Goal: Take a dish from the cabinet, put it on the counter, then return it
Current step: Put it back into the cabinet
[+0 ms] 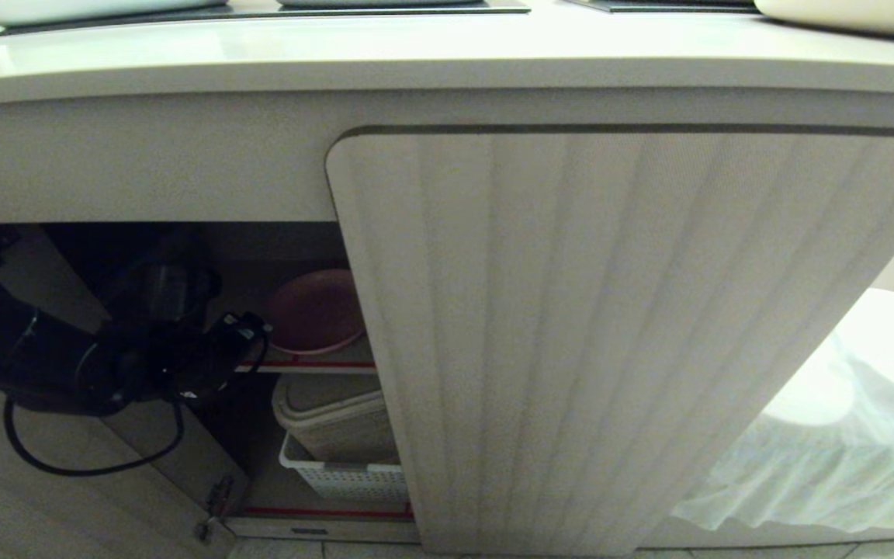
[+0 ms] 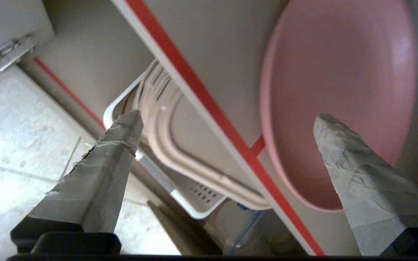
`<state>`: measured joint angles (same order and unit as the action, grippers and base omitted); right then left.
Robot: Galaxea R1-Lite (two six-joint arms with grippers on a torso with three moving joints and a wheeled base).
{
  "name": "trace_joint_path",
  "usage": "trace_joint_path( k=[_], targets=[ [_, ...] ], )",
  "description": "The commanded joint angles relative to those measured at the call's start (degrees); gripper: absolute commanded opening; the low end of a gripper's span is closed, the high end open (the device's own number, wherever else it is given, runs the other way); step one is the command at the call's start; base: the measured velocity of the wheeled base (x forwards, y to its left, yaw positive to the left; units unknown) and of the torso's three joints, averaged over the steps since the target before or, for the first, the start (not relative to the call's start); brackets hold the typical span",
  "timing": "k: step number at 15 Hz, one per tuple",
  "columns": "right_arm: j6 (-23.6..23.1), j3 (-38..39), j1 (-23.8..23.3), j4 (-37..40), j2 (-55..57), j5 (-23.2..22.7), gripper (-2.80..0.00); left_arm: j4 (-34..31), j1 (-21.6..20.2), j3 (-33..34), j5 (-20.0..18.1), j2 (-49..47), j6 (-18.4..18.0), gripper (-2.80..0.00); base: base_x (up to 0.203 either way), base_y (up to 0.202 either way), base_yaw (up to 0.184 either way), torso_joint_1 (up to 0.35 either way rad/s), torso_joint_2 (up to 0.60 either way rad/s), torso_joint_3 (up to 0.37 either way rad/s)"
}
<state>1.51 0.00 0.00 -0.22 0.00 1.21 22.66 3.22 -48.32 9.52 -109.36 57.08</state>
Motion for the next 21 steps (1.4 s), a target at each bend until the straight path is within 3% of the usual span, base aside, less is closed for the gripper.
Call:
trace_joint_path(
  k=[1, 7, 14, 18, 19, 20, 21],
  targets=[
    [-0.01, 0.0, 0.0, -0.04, 0.0, 0.02, -2.8, 2.43, 0.03, 2.04, 0.41, 1.0, -2.04, 0.0, 0.0, 0.0, 0.0, 0.0, 0.0, 0.0],
    [-0.01, 0.0, 0.0, -0.04, 0.0, 0.02, -2.8, 15.2, -0.2, 10.25, 0.85, 1.98, -10.57, 0.0, 0.0, 0.0, 0.0, 0.0, 0.0, 0.0],
    [-0.01, 0.0, -0.01, -0.04, 0.0, 0.02, -2.8, 21.8, -0.41, 14.93, 0.85, 3.56, -18.15, 0.0, 0.0, 0.0, 0.0, 0.0, 0.0, 0.0],
    [-0.01, 0.0, 0.0, -0.04, 0.0, 0.02, -2.8, 25.06, -0.41, 17.78, 0.85, 4.37, -20.2, 0.0, 0.0, 0.0, 0.0, 0.0, 0.0, 0.0],
    [-0.01, 0.0, 0.0, -0.04, 0.0, 0.02, -2.8, 25.87, -0.41, 18.48, 0.85, 4.74, -20.55, -1.13, 0.0, 0.0, 0.0, 0.0, 0.0, 0.0],
    [0.07, 0.0, 0.0, -0.04, 0.0, 0.02, -2.8, 26.17, -0.41, 18.95, 0.84, 5.13, -20.68, -2.8, 0.0, 0.0, 0.0, 0.0, 0.0, 0.0],
    [-0.01, 0.0, 0.0, -0.04, 0.0, 0.02, -2.8, 26.12, -0.41, 18.96, 0.77, 5.63, -20.7, -2.8, 0.0, 0.0, 0.0, 0.0, 0.0, 0.0]
  ],
)
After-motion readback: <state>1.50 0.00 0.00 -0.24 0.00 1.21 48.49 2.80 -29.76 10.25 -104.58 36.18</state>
